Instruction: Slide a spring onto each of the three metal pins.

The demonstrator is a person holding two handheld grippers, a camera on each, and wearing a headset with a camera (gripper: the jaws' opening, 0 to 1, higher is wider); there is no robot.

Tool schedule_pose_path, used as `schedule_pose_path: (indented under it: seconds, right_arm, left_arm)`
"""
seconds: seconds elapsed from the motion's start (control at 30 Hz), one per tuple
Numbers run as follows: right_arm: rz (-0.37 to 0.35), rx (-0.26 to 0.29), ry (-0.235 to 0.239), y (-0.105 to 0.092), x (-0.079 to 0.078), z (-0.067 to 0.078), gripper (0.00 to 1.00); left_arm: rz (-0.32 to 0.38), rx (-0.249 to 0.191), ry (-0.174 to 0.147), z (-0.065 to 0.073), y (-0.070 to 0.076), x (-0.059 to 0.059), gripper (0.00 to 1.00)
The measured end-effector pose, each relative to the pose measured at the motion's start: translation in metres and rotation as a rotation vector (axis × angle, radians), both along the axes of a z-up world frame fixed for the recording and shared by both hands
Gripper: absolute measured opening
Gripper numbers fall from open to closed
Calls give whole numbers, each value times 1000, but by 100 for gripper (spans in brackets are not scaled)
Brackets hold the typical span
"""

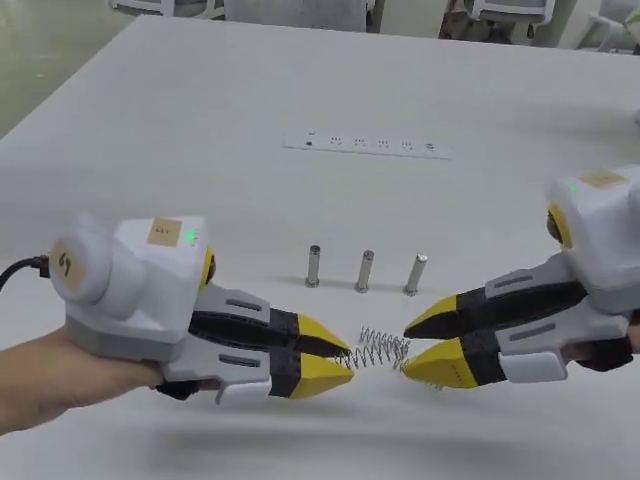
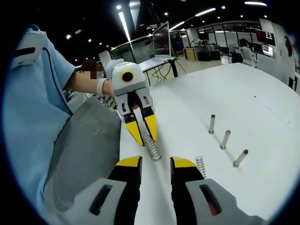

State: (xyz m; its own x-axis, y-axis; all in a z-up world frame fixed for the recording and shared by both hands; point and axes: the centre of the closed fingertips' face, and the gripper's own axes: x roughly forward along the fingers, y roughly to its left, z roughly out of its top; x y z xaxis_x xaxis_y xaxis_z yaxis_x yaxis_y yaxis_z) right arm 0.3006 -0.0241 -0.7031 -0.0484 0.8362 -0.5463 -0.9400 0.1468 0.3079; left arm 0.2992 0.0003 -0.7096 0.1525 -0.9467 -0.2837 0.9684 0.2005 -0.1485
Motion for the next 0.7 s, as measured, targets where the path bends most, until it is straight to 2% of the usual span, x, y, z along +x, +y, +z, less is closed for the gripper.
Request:
schedule_pose_path:
  seconds: [0.33,0.7]
  right_arm:
    - [34,9,49,5,-7,-1,17]
    - [57,11,50,9,-10,0,11]
  left_arm:
    - [-13,-8,2,3,-1,-2,2]
    - [-31,-5,6,3,-1,-6,2]
